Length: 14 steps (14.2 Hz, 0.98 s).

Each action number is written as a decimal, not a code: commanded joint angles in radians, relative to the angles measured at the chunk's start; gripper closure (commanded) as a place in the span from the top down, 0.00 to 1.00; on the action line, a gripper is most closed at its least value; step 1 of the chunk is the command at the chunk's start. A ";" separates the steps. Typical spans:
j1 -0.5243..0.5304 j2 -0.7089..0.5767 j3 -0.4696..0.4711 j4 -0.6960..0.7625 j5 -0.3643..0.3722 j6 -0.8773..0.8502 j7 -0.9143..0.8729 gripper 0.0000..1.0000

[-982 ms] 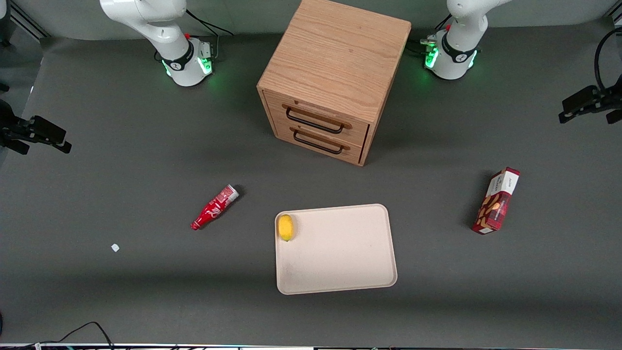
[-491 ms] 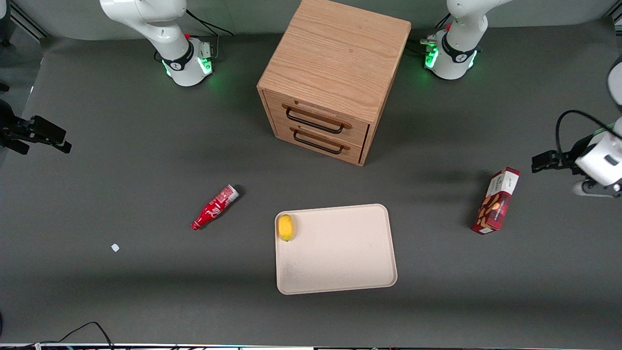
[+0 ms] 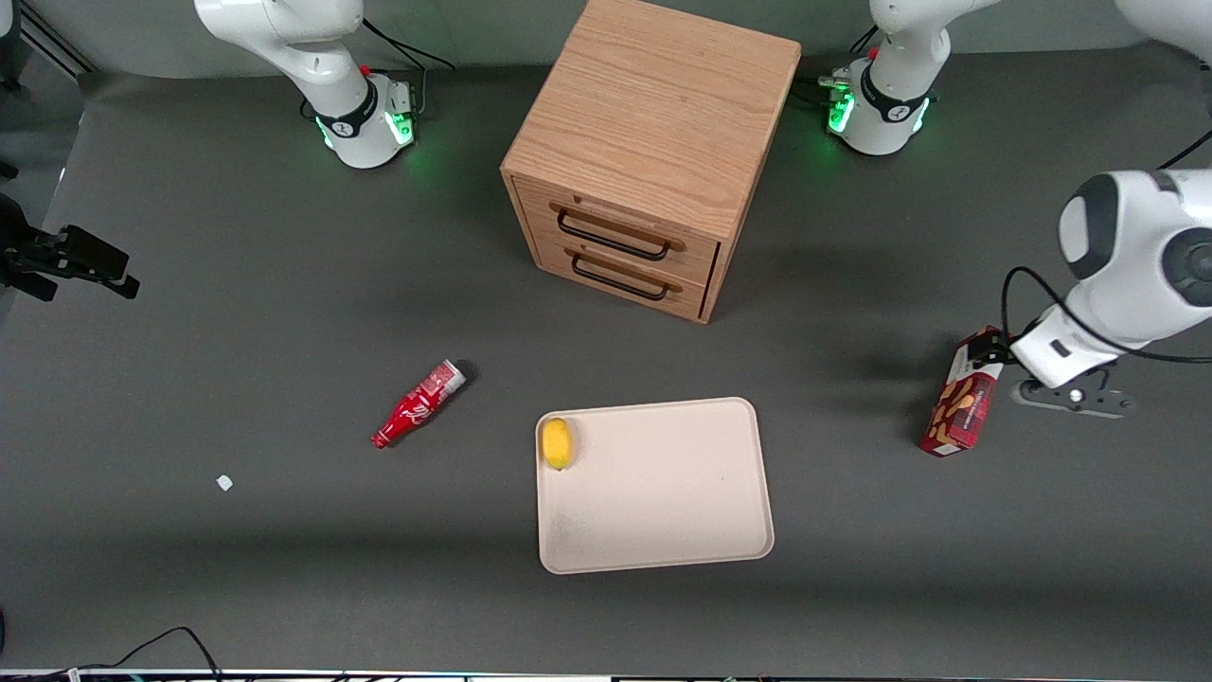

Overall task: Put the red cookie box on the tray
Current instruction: 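Move the left gripper down over the red tartan cookie box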

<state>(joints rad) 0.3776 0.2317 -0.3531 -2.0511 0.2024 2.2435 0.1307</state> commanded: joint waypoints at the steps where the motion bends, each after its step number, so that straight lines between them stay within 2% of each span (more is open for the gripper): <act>1: -0.019 0.037 0.009 -0.026 0.058 0.073 0.021 1.00; 4: -0.019 0.081 0.017 -0.047 0.109 0.171 0.021 1.00; 13: -0.034 0.181 0.068 -0.055 0.138 0.288 0.010 1.00; 14: -0.034 0.184 0.074 -0.055 0.138 0.288 0.009 0.96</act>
<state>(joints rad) 0.3611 0.4193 -0.3012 -2.0998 0.3267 2.5190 0.1443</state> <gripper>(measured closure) 0.004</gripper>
